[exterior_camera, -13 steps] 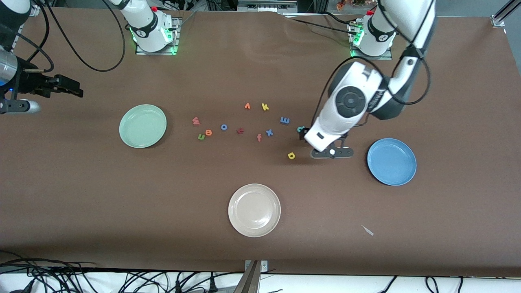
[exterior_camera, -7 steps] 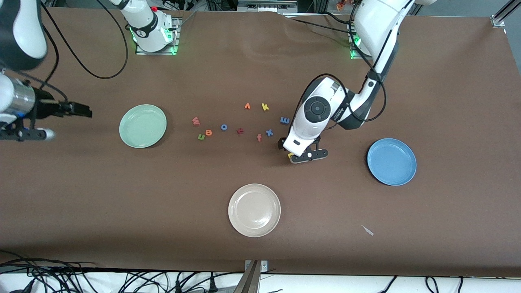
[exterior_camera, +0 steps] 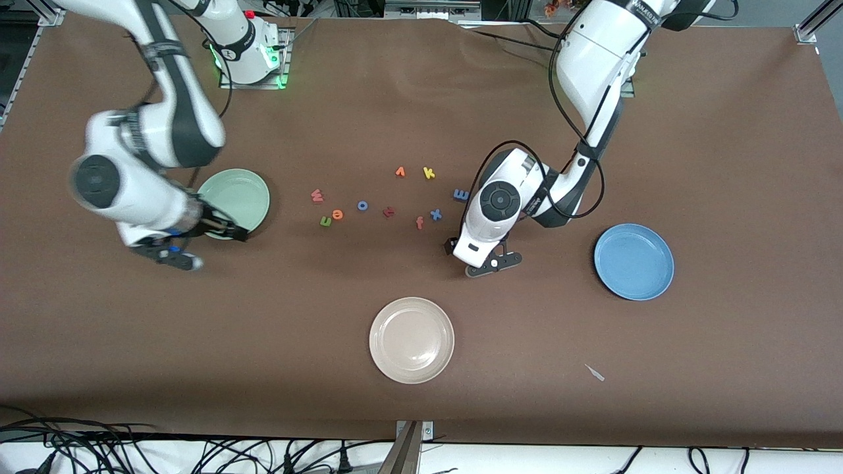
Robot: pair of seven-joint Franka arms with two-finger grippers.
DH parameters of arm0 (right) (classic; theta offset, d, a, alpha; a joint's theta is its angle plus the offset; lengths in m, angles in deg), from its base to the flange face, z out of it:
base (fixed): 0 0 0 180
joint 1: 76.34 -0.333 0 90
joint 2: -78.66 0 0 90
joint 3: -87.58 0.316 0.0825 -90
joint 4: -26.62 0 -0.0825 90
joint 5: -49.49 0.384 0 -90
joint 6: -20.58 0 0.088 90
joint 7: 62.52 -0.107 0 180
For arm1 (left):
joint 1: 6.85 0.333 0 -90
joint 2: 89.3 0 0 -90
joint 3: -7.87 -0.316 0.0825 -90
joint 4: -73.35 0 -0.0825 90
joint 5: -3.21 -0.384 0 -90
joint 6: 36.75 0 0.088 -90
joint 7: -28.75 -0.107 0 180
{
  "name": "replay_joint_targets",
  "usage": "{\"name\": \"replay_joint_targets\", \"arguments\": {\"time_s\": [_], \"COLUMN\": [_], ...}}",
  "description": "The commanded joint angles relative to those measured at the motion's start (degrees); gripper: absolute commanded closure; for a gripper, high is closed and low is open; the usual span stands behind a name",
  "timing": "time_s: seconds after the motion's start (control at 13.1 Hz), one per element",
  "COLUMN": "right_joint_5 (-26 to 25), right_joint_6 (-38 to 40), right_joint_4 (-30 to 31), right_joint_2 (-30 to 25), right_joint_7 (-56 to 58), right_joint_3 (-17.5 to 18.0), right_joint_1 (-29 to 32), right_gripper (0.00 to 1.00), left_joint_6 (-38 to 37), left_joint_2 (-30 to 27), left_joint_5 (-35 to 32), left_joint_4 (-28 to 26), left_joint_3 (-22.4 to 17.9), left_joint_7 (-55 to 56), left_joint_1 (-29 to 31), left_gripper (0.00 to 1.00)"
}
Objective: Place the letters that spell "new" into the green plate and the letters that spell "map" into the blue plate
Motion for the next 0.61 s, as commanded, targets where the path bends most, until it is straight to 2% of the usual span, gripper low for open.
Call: {"name": "replay_joint_targets", "arguments": {"time_s": [0.0, 0.23, 0.38, 0.53], "right_joint_5": [-0.79, -0.79, -0.71, -0.62], "right_joint_6": [-6.16, -10.19, -22.36, -29.79], "right_joint_4": [2.68, 4.69, 12.84, 16.82], "right_joint_2": [1.55, 3.23, 2.88, 3.84], "right_joint_7": [-14.02, -20.46, -21.61, -21.71], "right_joint_3": [-0.33, -0.15, 0.11, 0.20], "right_joint_1": [-6.11, -8.94, -9.12, -10.51], "right_gripper": [0.02, 0.04, 0.04, 0.04], "left_joint_6": [-1.17, -1.17, -1.17, -1.17], "left_joint_2": [1.97, 2.41, 2.41, 2.41], "left_joint_5": [0.81, 0.64, 0.55, 0.38], "left_joint_4": [3.38, 3.38, 3.38, 3.38], "left_joint_3": [-0.80, -0.80, -0.80, -0.89], "left_joint_7": [0.45, 0.36, 0.09, -0.17], "left_joint_1": [-0.88, -0.97, -0.88, -0.71], "left_gripper": [0.08, 0.20, 0.31, 0.41]}}
